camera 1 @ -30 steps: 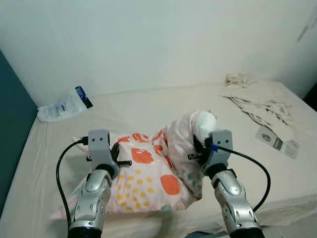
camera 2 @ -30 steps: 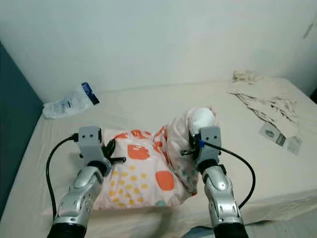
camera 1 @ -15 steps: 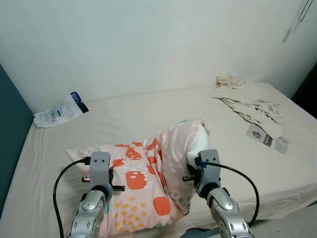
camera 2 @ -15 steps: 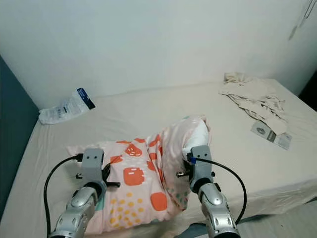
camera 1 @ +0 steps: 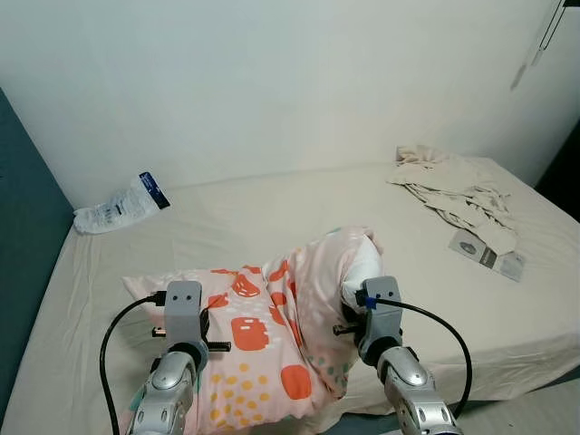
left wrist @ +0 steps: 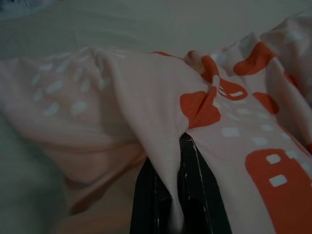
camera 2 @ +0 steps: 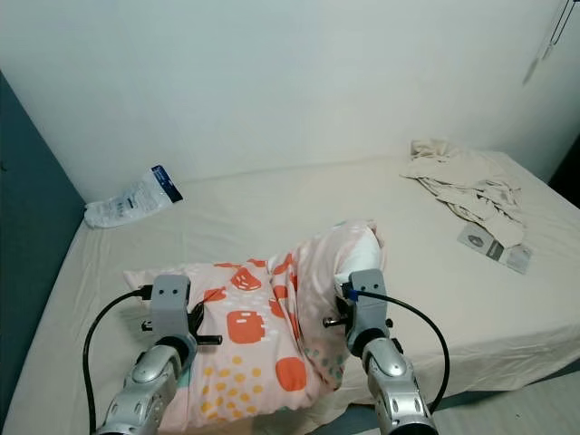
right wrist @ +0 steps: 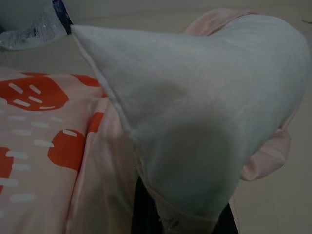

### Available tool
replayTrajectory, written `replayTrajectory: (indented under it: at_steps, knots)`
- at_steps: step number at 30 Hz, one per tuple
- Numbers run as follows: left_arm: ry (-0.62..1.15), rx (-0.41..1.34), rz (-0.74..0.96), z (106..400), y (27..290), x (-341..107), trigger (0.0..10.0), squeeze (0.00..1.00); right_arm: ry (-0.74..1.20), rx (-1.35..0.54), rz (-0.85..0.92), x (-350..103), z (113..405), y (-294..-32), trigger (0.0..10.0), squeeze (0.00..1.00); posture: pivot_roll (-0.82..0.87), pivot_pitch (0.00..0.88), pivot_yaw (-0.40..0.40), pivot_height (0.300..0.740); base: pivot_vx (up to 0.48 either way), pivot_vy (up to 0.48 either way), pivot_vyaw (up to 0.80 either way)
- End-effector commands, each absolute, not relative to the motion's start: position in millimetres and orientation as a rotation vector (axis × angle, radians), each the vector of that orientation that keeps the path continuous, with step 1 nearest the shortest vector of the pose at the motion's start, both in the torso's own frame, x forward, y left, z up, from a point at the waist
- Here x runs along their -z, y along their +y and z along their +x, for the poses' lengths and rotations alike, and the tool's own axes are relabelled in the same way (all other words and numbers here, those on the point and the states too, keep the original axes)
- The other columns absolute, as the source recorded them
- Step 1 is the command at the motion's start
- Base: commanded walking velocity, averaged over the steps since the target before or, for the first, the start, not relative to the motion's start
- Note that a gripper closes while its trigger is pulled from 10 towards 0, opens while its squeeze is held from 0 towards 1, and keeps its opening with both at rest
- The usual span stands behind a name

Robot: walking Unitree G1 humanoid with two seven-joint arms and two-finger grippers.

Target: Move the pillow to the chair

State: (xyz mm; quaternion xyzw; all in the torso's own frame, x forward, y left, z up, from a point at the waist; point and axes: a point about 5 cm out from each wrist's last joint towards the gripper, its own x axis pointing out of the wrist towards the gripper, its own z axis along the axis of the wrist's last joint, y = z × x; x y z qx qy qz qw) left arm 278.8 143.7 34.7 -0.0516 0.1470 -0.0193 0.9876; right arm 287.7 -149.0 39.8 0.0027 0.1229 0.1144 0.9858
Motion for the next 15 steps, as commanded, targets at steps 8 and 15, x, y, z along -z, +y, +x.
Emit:
replayTrajectory:
  at_steps: [8,15]
  knots:
    - [0.250,0.066,-0.118,285.9,138.7,-45.7,10.0,0.00,0.206,-0.255,0.024,-43.8,289.9,-139.7,10.0,0.00,0.01,0.093,-0.023,0.740,0.000,-0.349,0.00]
    - [0.252,0.067,-0.121,284.5,137.6,-45.2,10.0,0.00,0.207,-0.254,0.027,-42.8,289.1,-140.5,10.0,0.00,0.01,0.098,-0.022,0.740,0.000,-0.362,0.00]
